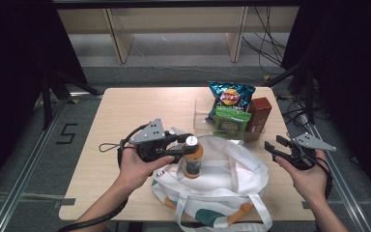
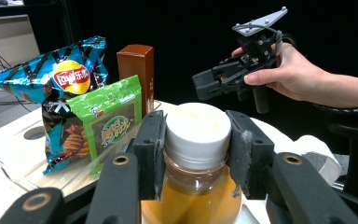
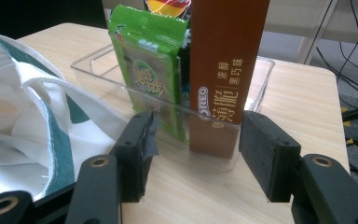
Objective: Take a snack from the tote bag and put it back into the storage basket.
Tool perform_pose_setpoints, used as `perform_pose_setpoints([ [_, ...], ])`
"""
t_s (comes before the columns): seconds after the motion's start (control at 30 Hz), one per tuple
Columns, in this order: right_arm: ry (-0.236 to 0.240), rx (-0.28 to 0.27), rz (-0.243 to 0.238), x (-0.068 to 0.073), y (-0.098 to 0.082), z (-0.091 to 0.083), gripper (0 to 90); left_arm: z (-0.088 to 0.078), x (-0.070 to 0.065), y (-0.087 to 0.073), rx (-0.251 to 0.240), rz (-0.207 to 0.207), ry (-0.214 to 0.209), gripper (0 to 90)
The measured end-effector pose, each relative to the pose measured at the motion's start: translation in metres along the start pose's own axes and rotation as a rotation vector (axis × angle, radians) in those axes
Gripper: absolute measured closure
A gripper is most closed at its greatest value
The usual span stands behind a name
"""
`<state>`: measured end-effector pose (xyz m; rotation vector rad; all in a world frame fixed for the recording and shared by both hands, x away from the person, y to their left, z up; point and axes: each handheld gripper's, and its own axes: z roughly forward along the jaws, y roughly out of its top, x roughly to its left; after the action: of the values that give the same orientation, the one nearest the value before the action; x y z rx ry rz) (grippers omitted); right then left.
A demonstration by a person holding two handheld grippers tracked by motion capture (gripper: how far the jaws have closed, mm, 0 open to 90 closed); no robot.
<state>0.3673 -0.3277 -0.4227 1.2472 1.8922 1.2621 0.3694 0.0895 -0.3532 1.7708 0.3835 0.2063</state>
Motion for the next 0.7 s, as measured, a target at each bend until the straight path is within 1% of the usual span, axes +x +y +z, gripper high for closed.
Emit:
perform_pose_setpoints([
  [0.03,-0.017,-0.009,-0.058,-0.004,-0.001,0.002,46.2,0.0,0.001,0.001,0.001,0.003,-0.003,59.0],
  [0.07,-0.016,-0.019,-0.049,-0.004,-0.002,0.002,46.3,0.001,0.001,0.002,0.003,0.003,-0.005,59.0],
  [0.1,-0.007,-0.002,-0.051,-0.005,-0.001,0.001,46.3,0.001,0.001,0.003,0.005,0.003,-0.005,59.0],
  [0.17,-0.012,-0.005,-0.043,-0.004,-0.001,0.001,46.2,0.001,0.002,0.004,0.007,0.012,-0.007,59.0],
  [0.2,-0.024,-0.019,-0.044,-0.004,-0.002,0.001,46.2,0.0,0.003,0.004,0.002,0.009,-0.007,59.0],
  [0.23,-0.01,-0.006,-0.048,-0.005,-0.002,0.0,46.3,0.0,0.004,0.004,-0.002,0.005,-0.004,59.0],
  [0.27,-0.004,-0.003,-0.023,-0.004,-0.001,0.0,46.2,-0.001,0.005,0.004,-0.002,0.005,-0.003,59.0],
  [0.3,-0.004,-0.001,-0.008,-0.003,-0.002,0.0,46.2,-0.001,0.005,0.004,-0.001,0.004,-0.002,59.0],
  [0.33,-0.008,0.0,-0.01,-0.004,-0.002,-0.001,46.3,-0.001,0.006,0.005,-0.004,-0.001,0.001,59.0],
  [0.37,-0.002,0.012,-0.033,-0.006,-0.003,-0.003,46.3,-0.001,0.006,0.005,-0.002,0.0,0.003,59.0],
  [0.4,-0.01,0.001,-0.022,-0.007,-0.002,-0.002,46.3,-0.001,0.006,0.006,-0.004,-0.003,0.005,59.0],
  [0.47,-0.005,-0.013,-0.038,-0.009,-0.002,-0.001,46.3,-0.001,0.007,0.008,-0.004,-0.002,0.003,59.0],
  [0.5,0.006,-0.01,-0.036,-0.009,-0.002,-0.001,46.3,-0.001,0.008,0.009,-0.004,-0.006,0.002,59.0],
  [0.53,-0.003,0.016,-0.007,-0.006,-0.002,-0.004,46.5,-0.001,0.008,0.01,-0.007,-0.011,-0.001,59.0],
  [0.57,-0.013,-0.024,-0.034,-0.008,-0.003,-0.001,46.6,-0.001,0.009,0.011,-0.008,-0.007,-0.002,59.0],
  [0.6,-0.019,-0.016,-0.019,-0.007,-0.003,-0.001,46.8,0.0,0.009,0.012,-0.008,-0.004,-0.003,59.0],
  [0.63,-0.01,-0.012,-0.021,-0.007,-0.003,-0.001,46.8,0.0,0.009,0.013,-0.009,-0.001,-0.004,59.0],
  [0.67,-0.01,-0.01,-0.014,-0.007,-0.004,-0.001,46.8,0.0,0.009,0.014,-0.007,0.006,-0.003,59.0],
  [0.7,-0.008,-0.013,-0.029,-0.009,-0.003,-0.001,46.8,0.0,0.009,0.015,-0.007,0.007,-0.002,59.0],
])
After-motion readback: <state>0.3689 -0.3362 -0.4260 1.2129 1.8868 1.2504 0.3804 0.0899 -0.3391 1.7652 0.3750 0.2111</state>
